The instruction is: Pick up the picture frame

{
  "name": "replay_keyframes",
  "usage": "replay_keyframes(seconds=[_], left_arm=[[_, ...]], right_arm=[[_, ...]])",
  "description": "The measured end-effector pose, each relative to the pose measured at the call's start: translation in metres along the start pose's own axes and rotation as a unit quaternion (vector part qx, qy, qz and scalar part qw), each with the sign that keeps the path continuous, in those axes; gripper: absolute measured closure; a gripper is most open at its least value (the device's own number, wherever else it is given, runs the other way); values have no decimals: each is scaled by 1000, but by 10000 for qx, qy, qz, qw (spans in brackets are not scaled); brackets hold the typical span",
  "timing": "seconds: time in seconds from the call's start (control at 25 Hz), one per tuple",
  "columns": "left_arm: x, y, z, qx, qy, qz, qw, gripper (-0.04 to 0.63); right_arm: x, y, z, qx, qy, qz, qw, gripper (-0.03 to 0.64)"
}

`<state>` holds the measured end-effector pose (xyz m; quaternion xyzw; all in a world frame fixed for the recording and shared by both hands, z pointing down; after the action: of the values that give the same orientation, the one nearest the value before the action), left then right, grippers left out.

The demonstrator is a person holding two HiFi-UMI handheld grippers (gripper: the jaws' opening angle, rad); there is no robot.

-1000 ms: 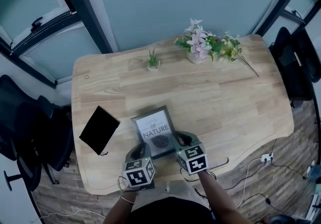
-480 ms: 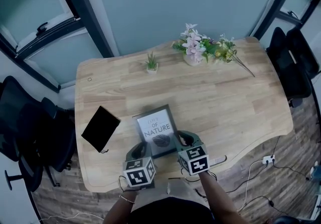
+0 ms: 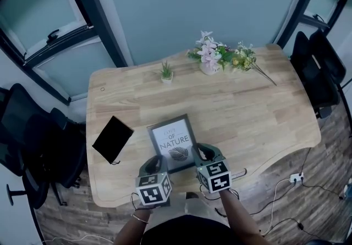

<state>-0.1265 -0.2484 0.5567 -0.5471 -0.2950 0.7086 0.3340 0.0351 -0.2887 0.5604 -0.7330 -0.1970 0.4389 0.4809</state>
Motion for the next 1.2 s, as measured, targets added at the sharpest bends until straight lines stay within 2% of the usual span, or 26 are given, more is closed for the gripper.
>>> replay_keyframes(seconds=[0.64,1.2], left_arm=[[52,11,-27,-249,-79,-553,9981,522],[107,25,-51,-420,-91,-1184,9920,525]], right_arm=[[55,18,12,156,12,-617,9980,548],[114,40,32,393,-122,-1297,9907,548]])
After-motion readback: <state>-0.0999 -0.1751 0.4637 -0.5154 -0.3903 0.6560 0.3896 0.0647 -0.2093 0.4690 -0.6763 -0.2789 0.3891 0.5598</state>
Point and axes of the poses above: the fingertips, and each gripper's own axes: x backward along the fingers, z to its left, y out of its top, the point moved 5 cm from there along x, backward along the fingers, and after that the axes turned 7 degrees about -z, right-handed, at the moved point
